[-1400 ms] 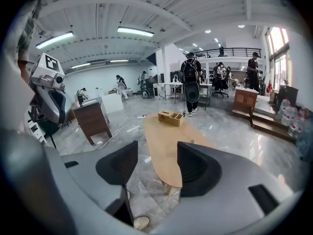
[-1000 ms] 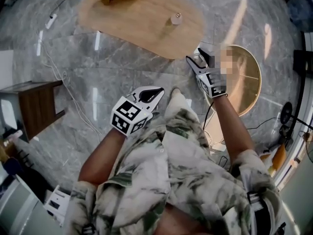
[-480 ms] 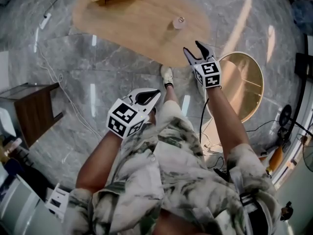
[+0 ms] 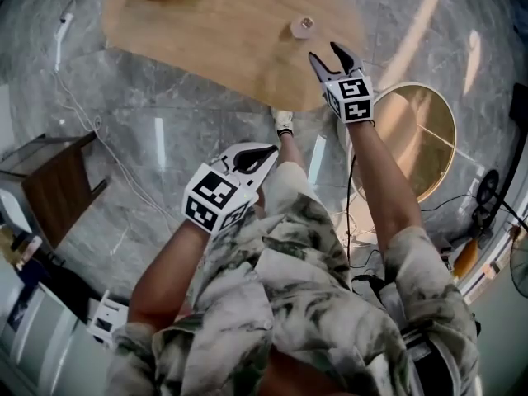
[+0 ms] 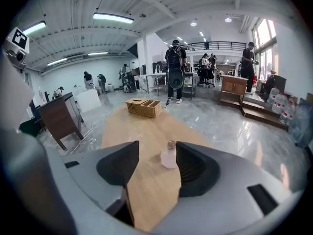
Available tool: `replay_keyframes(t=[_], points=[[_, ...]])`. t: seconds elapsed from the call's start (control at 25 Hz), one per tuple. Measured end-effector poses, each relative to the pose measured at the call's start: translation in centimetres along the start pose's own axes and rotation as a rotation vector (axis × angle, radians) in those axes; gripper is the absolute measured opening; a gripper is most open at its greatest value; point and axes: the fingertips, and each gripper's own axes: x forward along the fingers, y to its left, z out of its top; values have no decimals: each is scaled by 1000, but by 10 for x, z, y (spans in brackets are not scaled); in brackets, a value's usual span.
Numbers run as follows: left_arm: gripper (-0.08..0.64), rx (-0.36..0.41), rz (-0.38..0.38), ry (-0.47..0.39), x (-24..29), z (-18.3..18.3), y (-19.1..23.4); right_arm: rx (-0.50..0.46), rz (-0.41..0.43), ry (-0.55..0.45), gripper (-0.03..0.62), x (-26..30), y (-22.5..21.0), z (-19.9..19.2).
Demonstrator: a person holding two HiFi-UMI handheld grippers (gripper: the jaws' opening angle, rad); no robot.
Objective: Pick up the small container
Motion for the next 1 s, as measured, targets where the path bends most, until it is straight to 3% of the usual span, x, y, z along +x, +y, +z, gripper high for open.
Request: replay_keyframes(t=[1.0], points=[[21, -84, 9, 39, 52, -2, 58, 4, 5, 29, 250, 122, -36, -44]])
